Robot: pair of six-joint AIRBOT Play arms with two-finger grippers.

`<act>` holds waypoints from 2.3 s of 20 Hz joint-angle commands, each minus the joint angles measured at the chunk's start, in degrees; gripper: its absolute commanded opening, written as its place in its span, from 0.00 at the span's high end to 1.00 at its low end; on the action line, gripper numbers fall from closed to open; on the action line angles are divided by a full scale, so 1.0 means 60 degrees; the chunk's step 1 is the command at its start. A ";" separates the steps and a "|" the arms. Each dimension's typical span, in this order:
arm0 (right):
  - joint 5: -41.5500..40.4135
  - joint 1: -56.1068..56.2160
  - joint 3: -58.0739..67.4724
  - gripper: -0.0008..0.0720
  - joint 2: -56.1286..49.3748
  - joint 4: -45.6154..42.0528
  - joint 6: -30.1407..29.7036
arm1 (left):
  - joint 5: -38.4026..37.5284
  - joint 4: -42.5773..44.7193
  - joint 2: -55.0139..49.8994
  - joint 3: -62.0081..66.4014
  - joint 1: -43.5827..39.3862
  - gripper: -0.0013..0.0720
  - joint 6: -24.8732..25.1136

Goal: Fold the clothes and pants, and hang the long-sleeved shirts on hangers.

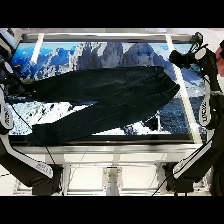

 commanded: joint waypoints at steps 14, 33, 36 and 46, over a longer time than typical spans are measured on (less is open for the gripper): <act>0.5045 -0.0867 0.0007 0.52 0.0437 -0.0637 -0.1264 | -0.0226 -0.0521 0.1694 -0.0262 0.1661 0.59 -0.0153; 0.7861 -0.0648 0.0000 0.81 0.0627 -0.0568 -0.2127 | -0.1861 -0.2849 0.2718 -0.5920 0.2779 0.63 0.1778; 0.7890 -0.0652 0.0000 0.81 0.0627 -0.0565 -0.2127 | -0.1800 -0.2218 0.2728 -0.5920 0.2779 0.63 0.1512; 0.7686 -0.0648 0.0000 0.81 0.0623 -0.0554 -0.2120 | -0.0867 -0.2146 0.3191 -0.5938 0.2699 0.63 0.1326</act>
